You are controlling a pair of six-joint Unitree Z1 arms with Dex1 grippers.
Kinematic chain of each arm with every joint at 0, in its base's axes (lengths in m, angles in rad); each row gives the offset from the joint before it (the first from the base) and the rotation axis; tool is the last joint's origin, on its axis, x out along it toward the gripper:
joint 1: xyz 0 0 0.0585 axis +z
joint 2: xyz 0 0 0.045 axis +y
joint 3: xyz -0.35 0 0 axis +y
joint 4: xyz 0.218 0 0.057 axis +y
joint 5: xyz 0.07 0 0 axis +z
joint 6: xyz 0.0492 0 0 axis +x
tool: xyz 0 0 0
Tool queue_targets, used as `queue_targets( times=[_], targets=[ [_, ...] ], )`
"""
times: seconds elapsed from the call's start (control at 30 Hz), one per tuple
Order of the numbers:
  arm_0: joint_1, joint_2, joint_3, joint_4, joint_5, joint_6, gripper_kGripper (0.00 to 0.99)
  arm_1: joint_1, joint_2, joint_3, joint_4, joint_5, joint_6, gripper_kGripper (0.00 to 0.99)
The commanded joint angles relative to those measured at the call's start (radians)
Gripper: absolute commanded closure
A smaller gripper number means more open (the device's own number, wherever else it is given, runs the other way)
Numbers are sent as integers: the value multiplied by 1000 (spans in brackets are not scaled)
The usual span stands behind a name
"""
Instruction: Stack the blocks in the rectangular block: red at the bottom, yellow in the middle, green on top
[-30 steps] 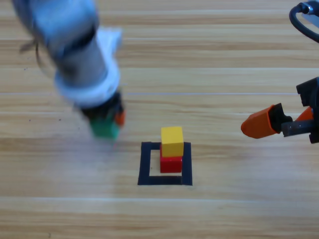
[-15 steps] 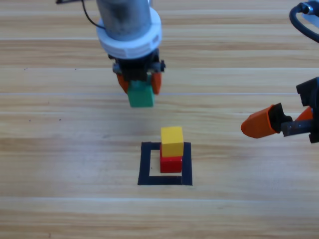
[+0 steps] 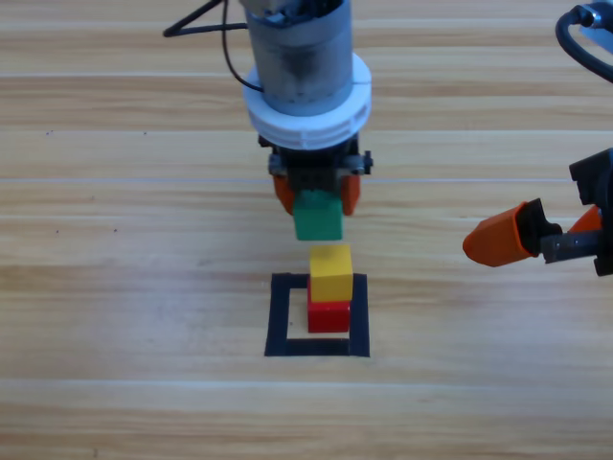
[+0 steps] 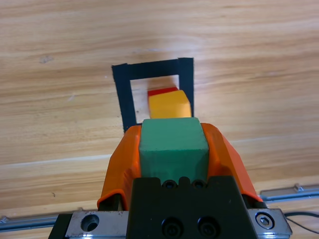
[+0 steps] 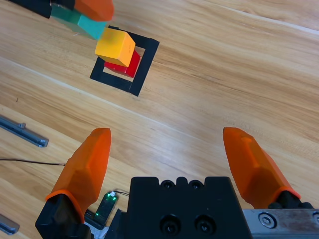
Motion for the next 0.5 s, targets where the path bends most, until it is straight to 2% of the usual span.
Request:
queue_targets(
  times=[0.03, 0.5],
  targets=[
    [-50, 65, -16, 6, 12, -20, 976, -30, 44, 28, -28, 0, 2, 0],
    [-50, 100, -7, 6, 44, -30, 978, -32, 44, 28, -28, 2, 1, 0]
  ],
)
